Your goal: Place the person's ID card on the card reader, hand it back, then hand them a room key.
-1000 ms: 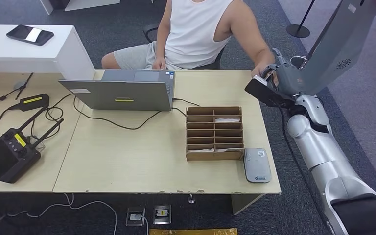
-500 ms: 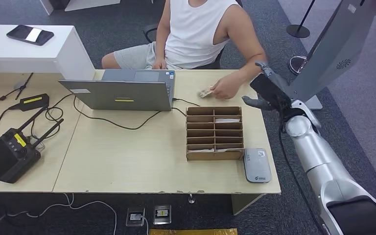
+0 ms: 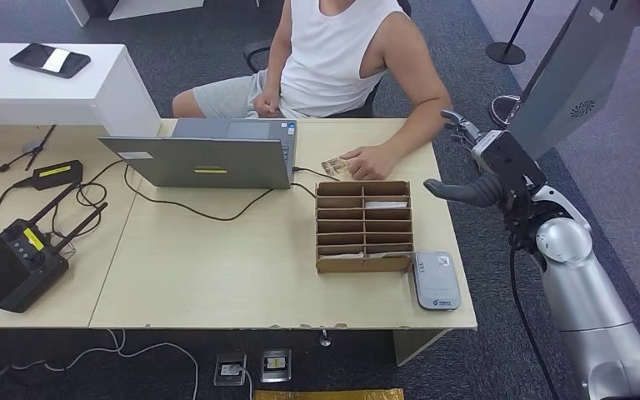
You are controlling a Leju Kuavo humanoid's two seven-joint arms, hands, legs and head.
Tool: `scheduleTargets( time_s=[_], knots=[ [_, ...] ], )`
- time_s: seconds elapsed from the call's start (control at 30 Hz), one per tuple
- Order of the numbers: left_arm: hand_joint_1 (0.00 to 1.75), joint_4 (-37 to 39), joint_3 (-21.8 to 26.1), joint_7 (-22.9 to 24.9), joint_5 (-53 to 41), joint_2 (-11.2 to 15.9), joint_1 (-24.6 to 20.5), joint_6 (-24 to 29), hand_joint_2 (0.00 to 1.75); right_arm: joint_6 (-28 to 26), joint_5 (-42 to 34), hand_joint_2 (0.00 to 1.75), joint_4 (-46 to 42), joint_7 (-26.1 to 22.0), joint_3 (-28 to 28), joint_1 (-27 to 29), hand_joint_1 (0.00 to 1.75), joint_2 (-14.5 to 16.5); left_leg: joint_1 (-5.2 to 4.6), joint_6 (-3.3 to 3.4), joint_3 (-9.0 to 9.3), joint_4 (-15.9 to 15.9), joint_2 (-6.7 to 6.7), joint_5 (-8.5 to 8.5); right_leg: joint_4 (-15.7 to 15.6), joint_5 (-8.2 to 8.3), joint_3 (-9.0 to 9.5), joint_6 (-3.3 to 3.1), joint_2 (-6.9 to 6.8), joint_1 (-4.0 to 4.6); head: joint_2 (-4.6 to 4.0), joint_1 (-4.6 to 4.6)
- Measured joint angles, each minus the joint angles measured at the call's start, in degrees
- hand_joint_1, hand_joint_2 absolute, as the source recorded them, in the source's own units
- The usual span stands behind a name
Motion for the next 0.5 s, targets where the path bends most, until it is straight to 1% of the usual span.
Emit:
scheduleTargets(
  time_s=[0.07,0.17,0.5],
  knots=[
    [0.0,0.0,0.0,0.0,0.2,0.0,0.0,0.0,1.75,0.6,0.9,1.75,-1.9,0.3,-0.1,1.1,0.0,-0.4,0.0,0.0,0.0,0.0,-0.01,0.0,0.0,0.0,0.0,0.0,0.01,0.0,0.0,0.01],
    [0.0,0.0,0.0,0.1,0.9,0.1,0.0,-0.1,1.75,1.7,4.6,1.75,-7.0,1.4,-0.3,4.7,0.0,-1.2,0.01,0.0,-0.01,0.0,-0.02,0.0,0.0,0.0,0.01,0.0,0.02,0.01,0.0,0.02],
    [0.0,0.0,0.0,0.8,1.8,0.4,0.0,0.0,1.75,3.4,13.2,1.75,-14.7,5.3,-0.3,13.7,0.0,-1.4,0.0,0.0,-0.04,0.0,-0.02,0.0,0.0,-0.01,-0.01,0.0,0.01,0.0,0.0,0.02]
  ],
)
